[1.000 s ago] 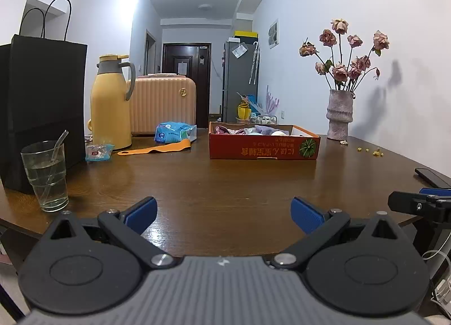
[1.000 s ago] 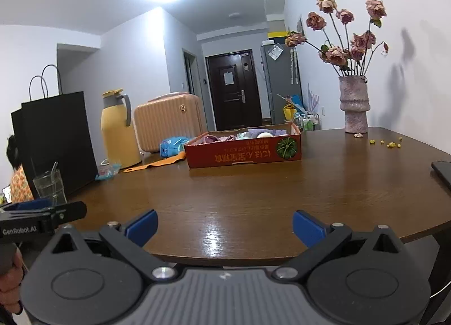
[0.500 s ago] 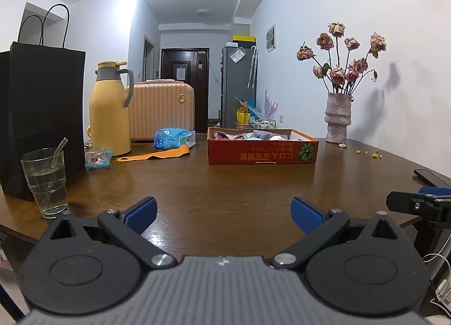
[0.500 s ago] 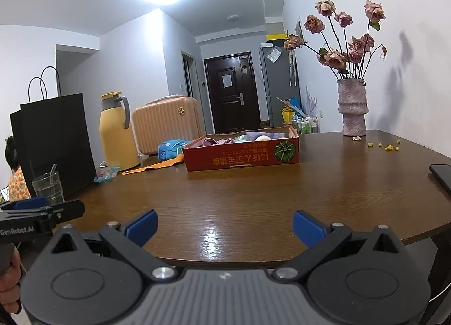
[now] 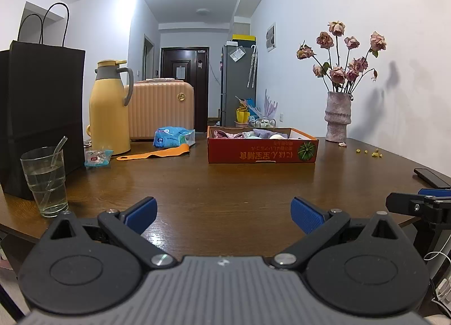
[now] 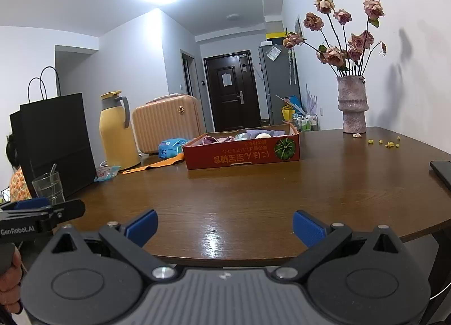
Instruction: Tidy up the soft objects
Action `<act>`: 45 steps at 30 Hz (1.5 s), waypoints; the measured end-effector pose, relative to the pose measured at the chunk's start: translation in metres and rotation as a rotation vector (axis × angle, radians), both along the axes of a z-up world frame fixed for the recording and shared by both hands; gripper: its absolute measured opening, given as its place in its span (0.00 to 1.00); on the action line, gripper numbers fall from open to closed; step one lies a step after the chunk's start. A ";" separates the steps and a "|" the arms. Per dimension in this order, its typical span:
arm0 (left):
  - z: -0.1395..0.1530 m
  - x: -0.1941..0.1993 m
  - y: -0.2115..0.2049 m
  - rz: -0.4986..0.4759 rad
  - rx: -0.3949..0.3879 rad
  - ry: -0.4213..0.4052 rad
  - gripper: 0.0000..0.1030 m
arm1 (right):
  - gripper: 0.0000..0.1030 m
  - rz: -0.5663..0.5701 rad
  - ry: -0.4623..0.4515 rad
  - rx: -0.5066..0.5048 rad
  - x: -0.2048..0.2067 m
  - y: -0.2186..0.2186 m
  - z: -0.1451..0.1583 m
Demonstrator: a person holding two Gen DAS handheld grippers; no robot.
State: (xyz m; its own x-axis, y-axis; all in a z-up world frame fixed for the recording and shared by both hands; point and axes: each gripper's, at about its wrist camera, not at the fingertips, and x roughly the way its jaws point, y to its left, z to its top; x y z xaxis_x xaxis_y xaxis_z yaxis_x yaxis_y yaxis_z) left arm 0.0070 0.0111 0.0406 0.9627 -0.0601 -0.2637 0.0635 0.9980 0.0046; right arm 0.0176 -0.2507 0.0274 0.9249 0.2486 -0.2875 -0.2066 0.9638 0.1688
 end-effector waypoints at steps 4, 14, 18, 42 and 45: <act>0.000 0.000 0.000 0.000 0.000 -0.001 1.00 | 0.99 0.002 0.004 0.000 0.000 0.001 -0.001; -0.001 0.000 -0.001 -0.001 0.002 -0.002 1.00 | 0.99 -0.003 0.002 0.005 0.001 0.001 -0.001; -0.001 0.000 -0.001 -0.002 0.002 -0.002 1.00 | 0.99 -0.007 0.006 0.003 0.001 0.001 -0.001; -0.001 0.000 -0.002 -0.005 0.005 -0.002 1.00 | 1.00 -0.006 0.002 0.004 0.000 0.001 -0.003; 0.000 0.000 -0.002 -0.003 0.006 -0.005 1.00 | 1.00 -0.003 0.000 0.004 0.000 0.001 -0.002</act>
